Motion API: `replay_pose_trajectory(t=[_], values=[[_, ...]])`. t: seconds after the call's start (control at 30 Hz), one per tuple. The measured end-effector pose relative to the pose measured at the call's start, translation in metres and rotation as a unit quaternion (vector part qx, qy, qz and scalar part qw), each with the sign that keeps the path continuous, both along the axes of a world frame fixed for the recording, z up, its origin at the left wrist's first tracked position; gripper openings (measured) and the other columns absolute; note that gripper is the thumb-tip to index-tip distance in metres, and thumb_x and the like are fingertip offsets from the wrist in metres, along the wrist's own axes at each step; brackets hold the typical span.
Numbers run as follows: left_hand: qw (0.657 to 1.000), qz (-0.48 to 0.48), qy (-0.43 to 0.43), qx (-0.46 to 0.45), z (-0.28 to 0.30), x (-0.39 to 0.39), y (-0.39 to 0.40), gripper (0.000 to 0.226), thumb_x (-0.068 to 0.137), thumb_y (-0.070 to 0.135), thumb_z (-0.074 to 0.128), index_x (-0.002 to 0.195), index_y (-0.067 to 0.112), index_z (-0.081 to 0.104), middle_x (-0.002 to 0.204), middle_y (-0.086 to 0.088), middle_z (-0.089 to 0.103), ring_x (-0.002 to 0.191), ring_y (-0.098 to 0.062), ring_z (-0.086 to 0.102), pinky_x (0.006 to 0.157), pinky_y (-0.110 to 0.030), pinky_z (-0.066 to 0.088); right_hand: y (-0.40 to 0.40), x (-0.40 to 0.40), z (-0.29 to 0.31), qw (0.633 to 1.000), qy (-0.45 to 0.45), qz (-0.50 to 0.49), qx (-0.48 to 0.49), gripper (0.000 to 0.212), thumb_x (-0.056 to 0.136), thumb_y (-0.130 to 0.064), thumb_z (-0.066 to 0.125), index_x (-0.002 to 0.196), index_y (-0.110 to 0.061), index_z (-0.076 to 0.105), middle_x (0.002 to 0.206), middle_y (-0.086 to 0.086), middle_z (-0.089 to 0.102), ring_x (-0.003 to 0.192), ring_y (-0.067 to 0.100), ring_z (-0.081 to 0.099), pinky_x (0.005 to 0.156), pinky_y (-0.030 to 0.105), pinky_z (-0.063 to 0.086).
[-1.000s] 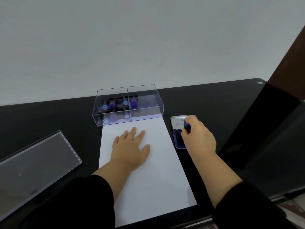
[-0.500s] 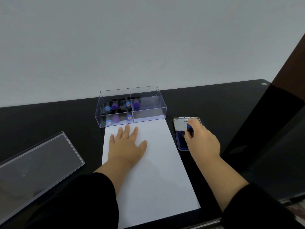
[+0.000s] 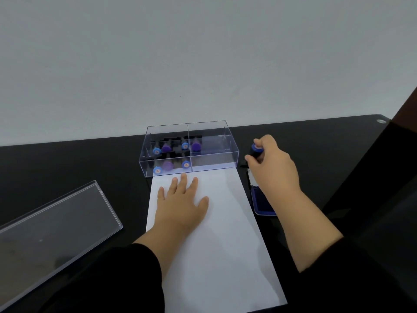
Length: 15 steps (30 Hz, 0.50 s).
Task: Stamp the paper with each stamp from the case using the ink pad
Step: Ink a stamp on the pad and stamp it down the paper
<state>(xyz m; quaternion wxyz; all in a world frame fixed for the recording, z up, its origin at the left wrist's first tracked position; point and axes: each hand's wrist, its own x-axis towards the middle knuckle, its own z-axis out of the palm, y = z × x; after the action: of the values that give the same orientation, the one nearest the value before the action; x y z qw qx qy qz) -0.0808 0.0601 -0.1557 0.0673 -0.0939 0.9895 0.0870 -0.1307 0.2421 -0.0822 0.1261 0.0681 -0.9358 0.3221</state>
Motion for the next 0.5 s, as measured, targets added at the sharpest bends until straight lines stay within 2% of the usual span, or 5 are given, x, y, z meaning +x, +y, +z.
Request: replay_pose_trajectory(t=[0.17,0.5], values=[[1.0,0.004,0.0,-0.001,-0.001,0.0,0.001,0.062,0.097,0.054,0.018,0.151,0.032,-0.003,0.159,0.005,-0.014,0.146,-0.016,-0.013,0.117,-0.044,-0.008,-0.024,-0.013,-0.015,0.999,-0.023,0.018,-0.019,0.03,0.094,-0.025,0.055,0.118,-0.018,0.039,0.094,0.005,0.062,0.08,0.02,0.059,0.07,0.033,0.05],[1.0,0.004,0.0,-0.005,-0.004,-0.002,-0.001,0.062,0.097,0.054,0.018,0.151,0.033,-0.006,0.158,0.006,-0.016,0.145,-0.015,-0.016,0.116,-0.044,-0.01,-0.035,-0.026,-0.032,0.994,-0.017,0.063,0.091,0.019,0.096,-0.026,0.049,0.112,-0.019,0.041,0.093,0.005,0.062,0.075,0.021,0.053,0.064,0.031,0.044]])
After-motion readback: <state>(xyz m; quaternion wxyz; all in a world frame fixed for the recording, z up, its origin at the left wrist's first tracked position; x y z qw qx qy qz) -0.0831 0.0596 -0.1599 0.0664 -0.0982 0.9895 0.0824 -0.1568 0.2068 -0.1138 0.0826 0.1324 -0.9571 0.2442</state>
